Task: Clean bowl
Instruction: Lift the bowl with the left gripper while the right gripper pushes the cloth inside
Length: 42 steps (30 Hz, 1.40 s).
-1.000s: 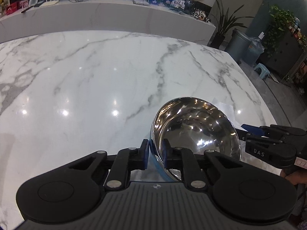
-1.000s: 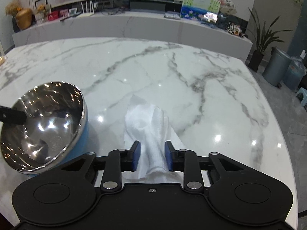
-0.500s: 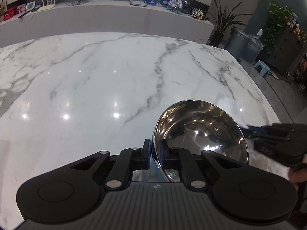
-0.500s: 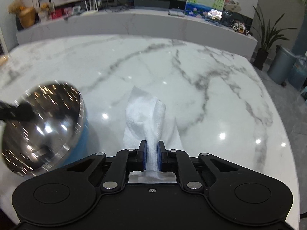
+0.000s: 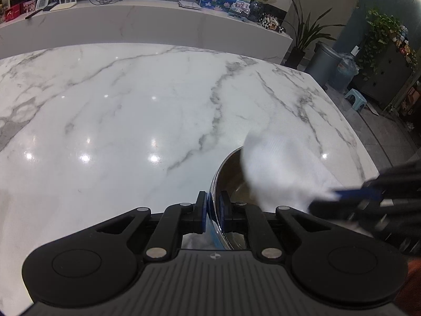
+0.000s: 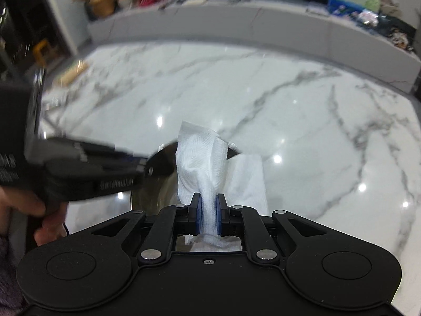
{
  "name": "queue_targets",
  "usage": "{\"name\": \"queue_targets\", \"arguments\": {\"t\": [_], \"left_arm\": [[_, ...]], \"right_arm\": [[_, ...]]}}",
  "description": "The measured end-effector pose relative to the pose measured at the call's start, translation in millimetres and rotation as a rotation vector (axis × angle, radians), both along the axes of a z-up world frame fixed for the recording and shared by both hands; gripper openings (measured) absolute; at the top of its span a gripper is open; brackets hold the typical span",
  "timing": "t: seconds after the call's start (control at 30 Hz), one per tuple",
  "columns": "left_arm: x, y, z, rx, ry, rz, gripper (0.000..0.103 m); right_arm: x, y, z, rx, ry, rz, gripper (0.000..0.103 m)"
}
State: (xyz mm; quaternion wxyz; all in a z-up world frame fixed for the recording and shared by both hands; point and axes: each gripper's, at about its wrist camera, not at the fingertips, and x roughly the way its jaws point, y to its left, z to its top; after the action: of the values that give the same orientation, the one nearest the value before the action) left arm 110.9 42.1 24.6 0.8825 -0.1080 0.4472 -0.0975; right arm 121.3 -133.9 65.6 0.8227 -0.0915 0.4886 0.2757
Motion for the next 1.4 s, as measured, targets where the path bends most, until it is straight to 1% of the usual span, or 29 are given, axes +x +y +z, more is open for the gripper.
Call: {"name": "queue_targets", "arguments": {"t": [0.07, 0.23, 0.3, 0.47, 0.6, 0.7, 0.73, 0.83, 0.9, 0.93, 1.0, 1.07, 1.1, 1.13, 1.2, 1.3, 1.37, 1.4], "left_arm": [[0, 0, 0, -0.004, 0.000, 0.000, 0.008], [0, -4, 0, 0.022, -0.008, -0.006, 0.007], [1, -4, 0, 0.018, 0.001, -0.003, 0.007], [-1, -9, 0, 0.078, -0.010, -0.014, 0.007], [1, -7, -1, 0.076, 0.002, -0.009, 0.007], [1, -8, -3, 0.081, 0.003, -0.011, 0.007], [1, -8, -3, 0.079, -0.001, -0.012, 0.007], [1, -7, -2, 0.057, -0.012, -0.018, 0.009], [1, -5, -3, 0.038, -0.007, -0.011, 0.011], [1, -3, -4, 0.025, -0.002, -0.004, 0.015], [4, 3, -7, -0.040, 0.031, 0.009, 0.025], [6, 11, -8, -0.114, 0.062, 0.022, 0.027], [6, 12, -9, -0.132, 0.069, 0.025, 0.028], [7, 14, -9, -0.146, 0.076, 0.028, 0.033], [8, 17, -10, -0.183, 0.100, 0.028, 0.039], [10, 17, -11, -0.228, 0.129, 0.005, 0.039], [10, 14, -11, -0.216, 0.139, -0.015, 0.039], [10, 12, -11, -0.197, 0.143, -0.027, 0.039]], "right_arm": [[3, 7, -7, -0.017, 0.051, 0.020, 0.009], [10, 19, -16, -0.038, 0.150, 0.073, 0.009], [12, 24, -19, -0.072, 0.172, 0.103, 0.009], [15, 43, -25, -0.201, 0.198, 0.197, 0.009], [11, 53, -23, -0.321, 0.128, 0.254, 0.008], [0, 64, -25, -0.450, 0.001, 0.308, 0.008], [-2, 65, -27, -0.471, -0.016, 0.316, 0.008], [-2, 63, -32, -0.474, -0.008, 0.306, 0.008], [2, 58, -31, -0.446, 0.008, 0.272, 0.008], [5, 55, -31, -0.430, 0.017, 0.252, 0.008], [11, 48, -29, -0.398, 0.036, 0.213, 0.008], [13, 45, -29, -0.384, 0.038, 0.190, 0.008], [15, 43, -29, -0.378, 0.036, 0.175, 0.008], [16, 42, -29, -0.375, 0.032, 0.162, 0.008], [18, 39, -29, -0.374, 0.022, 0.136, 0.008], [21, 35, -29, -0.368, 0.016, 0.105, 0.008], [22, 36, -30, -0.361, 0.021, 0.099, 0.008], [22, 36, -30, -0.358, 0.024, 0.096, 0.008]]}}
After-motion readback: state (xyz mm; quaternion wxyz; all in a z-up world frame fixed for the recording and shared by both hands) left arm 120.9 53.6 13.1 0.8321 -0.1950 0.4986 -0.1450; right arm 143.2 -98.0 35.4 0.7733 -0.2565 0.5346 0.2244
